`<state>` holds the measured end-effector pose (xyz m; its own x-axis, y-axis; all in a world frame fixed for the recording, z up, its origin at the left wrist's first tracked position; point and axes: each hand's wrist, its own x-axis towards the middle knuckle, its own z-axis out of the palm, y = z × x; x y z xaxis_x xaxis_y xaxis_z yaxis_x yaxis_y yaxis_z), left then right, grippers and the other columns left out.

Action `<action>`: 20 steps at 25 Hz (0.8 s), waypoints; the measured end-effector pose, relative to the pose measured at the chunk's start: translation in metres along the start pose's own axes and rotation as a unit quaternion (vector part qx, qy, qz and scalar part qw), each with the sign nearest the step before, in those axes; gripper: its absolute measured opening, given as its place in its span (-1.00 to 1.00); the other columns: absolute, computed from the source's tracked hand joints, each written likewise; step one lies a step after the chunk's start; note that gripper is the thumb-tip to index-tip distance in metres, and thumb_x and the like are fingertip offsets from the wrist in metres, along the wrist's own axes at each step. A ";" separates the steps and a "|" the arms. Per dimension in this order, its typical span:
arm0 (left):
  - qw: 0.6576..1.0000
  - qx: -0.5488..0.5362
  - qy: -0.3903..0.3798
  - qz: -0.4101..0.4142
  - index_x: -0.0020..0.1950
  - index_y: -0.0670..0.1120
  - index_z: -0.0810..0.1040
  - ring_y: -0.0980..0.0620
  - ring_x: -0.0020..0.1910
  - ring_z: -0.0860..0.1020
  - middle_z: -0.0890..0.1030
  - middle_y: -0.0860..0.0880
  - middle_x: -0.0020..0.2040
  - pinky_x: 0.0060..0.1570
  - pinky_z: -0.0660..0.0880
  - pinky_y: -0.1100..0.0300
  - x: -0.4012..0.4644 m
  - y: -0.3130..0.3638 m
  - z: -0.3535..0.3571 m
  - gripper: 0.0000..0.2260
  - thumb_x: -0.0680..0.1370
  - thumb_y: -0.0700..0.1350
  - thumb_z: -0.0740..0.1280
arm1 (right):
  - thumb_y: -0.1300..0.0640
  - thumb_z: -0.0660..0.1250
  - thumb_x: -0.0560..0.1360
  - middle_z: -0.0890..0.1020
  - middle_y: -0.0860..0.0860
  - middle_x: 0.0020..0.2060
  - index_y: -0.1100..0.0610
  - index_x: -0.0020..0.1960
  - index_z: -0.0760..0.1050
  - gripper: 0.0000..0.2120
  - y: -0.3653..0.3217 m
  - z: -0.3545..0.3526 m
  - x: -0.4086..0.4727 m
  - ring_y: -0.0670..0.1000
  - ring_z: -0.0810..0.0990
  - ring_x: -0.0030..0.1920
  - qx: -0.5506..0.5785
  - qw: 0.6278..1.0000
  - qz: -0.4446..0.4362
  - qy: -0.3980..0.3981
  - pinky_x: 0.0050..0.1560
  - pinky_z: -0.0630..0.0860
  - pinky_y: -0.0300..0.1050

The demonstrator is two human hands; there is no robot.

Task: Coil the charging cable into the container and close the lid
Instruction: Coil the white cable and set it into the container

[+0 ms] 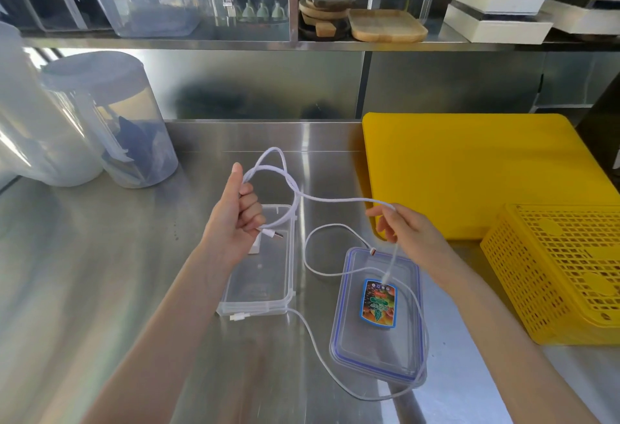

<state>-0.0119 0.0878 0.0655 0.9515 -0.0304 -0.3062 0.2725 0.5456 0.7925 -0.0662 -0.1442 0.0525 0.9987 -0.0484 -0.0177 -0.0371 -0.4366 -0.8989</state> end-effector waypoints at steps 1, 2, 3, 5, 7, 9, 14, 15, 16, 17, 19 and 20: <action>1.000 -0.015 0.007 0.011 -0.49 0.00 0.26 0.11 -0.71 0.13 0.16 0.08 -0.67 -0.69 0.09 0.36 0.000 0.002 0.001 -0.58 0.53 0.10 0.22 | 0.18 0.01 0.60 0.46 -0.03 -0.26 0.14 0.08 0.49 -0.72 0.004 0.003 0.000 -0.11 0.43 -0.23 -0.037 0.999 -0.009 0.004 -0.32 0.40 -0.45; 0.999 -0.033 0.013 0.021 -0.50 0.00 0.25 0.10 -0.71 0.13 0.15 0.07 -0.68 -0.69 0.08 0.37 0.002 0.004 0.000 -0.57 0.54 0.07 0.22 | 0.18 0.01 0.60 0.48 -0.01 -0.20 0.15 0.09 0.50 -0.71 0.008 0.003 0.001 -0.08 0.47 -0.14 -0.076 0.997 -0.017 0.020 -0.23 0.41 -0.43; 0.998 -0.048 0.019 0.030 -0.49 -0.01 0.23 0.10 -0.71 0.13 0.15 0.07 -0.68 -0.68 0.07 0.37 0.003 0.008 -0.002 -0.58 0.54 0.06 0.23 | 0.17 0.01 0.60 0.50 0.02 -0.15 0.15 0.10 0.51 -0.70 0.013 0.002 0.001 -0.01 0.49 -0.05 -0.113 0.993 -0.023 0.039 -0.10 0.42 -0.29; 0.997 -0.064 0.029 0.041 -0.46 -0.01 0.20 0.08 -0.72 0.13 0.15 0.06 -0.68 -0.69 0.06 0.37 0.006 0.014 -0.008 -0.59 0.55 0.04 0.22 | 0.14 0.01 0.60 0.53 0.08 -0.06 0.12 0.11 0.52 -0.69 0.021 -0.004 0.003 0.11 0.46 0.07 -0.175 0.982 -0.015 0.069 0.06 0.39 -0.02; 0.996 -0.069 0.033 0.041 -0.45 -0.02 0.20 0.07 -0.72 0.14 0.15 0.06 -0.69 -0.69 0.07 0.37 0.009 0.013 -0.012 -0.60 0.55 0.04 0.22 | 0.10 0.00 0.60 0.51 0.10 -0.04 0.09 0.13 0.52 -0.68 0.026 -0.009 0.003 0.15 0.41 0.09 -0.238 0.967 0.008 0.085 0.05 0.31 0.00; 0.996 -0.078 0.038 0.033 -0.44 -0.02 0.20 0.06 -0.72 0.14 0.15 0.05 -0.69 -0.69 0.07 0.37 0.009 0.009 -0.015 -0.60 0.55 0.04 0.22 | 0.09 0.00 0.59 0.47 0.10 -0.12 0.10 0.14 0.51 -0.67 0.029 -0.008 0.003 0.15 0.40 0.06 -0.269 0.959 0.008 0.092 -0.08 0.19 -0.10; 0.986 -0.163 0.036 0.014 -0.46 -0.02 0.18 0.06 -0.72 0.13 0.13 0.03 -0.70 -0.69 0.06 0.34 0.008 0.002 -0.012 -0.58 0.54 0.04 0.23 | 0.13 0.03 0.60 0.47 0.06 -0.33 0.20 0.12 0.51 -0.68 0.027 0.009 0.004 -0.08 0.44 -0.36 -0.123 0.987 0.042 0.098 -0.36 0.35 -0.33; 0.984 -0.175 0.032 0.014 -0.46 -0.02 0.16 0.06 -0.72 0.13 0.13 0.03 -0.70 -0.69 0.06 0.35 0.006 -0.001 -0.008 -0.58 0.54 0.05 0.23 | 0.15 0.04 0.59 0.50 0.04 -0.37 0.24 0.10 0.52 -0.69 0.024 0.015 0.004 -0.07 0.49 -0.36 -0.051 0.993 0.063 0.088 -0.31 0.44 -0.31; 0.983 -0.183 0.028 0.014 -0.45 -0.01 0.15 0.07 -0.72 0.13 0.13 0.03 -0.70 -0.70 0.07 0.35 0.003 -0.005 -0.003 -0.57 0.54 0.06 0.22 | 0.17 0.07 0.59 0.55 0.04 -0.35 0.26 0.08 0.53 -0.71 0.020 0.021 0.004 -0.06 0.55 -0.31 0.037 0.992 0.087 0.079 -0.23 0.52 -0.29; 0.982 -0.189 0.023 0.011 -0.46 -0.01 0.13 0.07 -0.73 0.12 0.12 0.03 -0.70 -0.70 0.07 0.35 -0.001 -0.011 0.002 -0.56 0.54 0.07 0.22 | 0.20 0.09 0.58 0.59 0.05 -0.29 0.25 0.05 0.53 -0.74 0.015 0.027 0.004 -0.05 0.59 -0.26 0.130 0.983 0.111 0.069 -0.15 0.57 -0.25; 0.981 -0.195 0.015 0.000 -0.49 -0.01 0.13 0.08 -0.72 0.12 0.12 0.04 -0.70 -0.70 0.07 0.35 -0.009 -0.026 0.011 -0.53 0.53 0.07 0.24 | 0.23 0.13 0.56 0.64 0.09 -0.19 0.21 -0.01 0.54 -0.79 0.004 0.036 0.004 -0.02 0.64 -0.18 0.315 0.936 0.150 0.044 -0.08 0.60 -0.22; 0.980 -0.196 0.012 -0.008 -0.53 -0.02 0.14 0.09 -0.72 0.12 0.12 0.04 -0.70 -0.69 0.07 0.35 -0.012 -0.033 0.015 -0.51 0.53 0.07 0.24 | 0.24 0.14 0.56 0.65 0.11 -0.16 0.21 -0.02 0.54 -0.80 -0.001 0.040 0.005 -0.01 0.66 -0.18 0.393 0.905 0.164 0.029 -0.11 0.62 -0.22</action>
<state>-0.0302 0.0578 0.0506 0.9427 -0.0237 -0.3327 0.2062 0.8256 0.5253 -0.0600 -0.1080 0.0359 0.9341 -0.1174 -0.3371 -0.2710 0.3812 -0.8839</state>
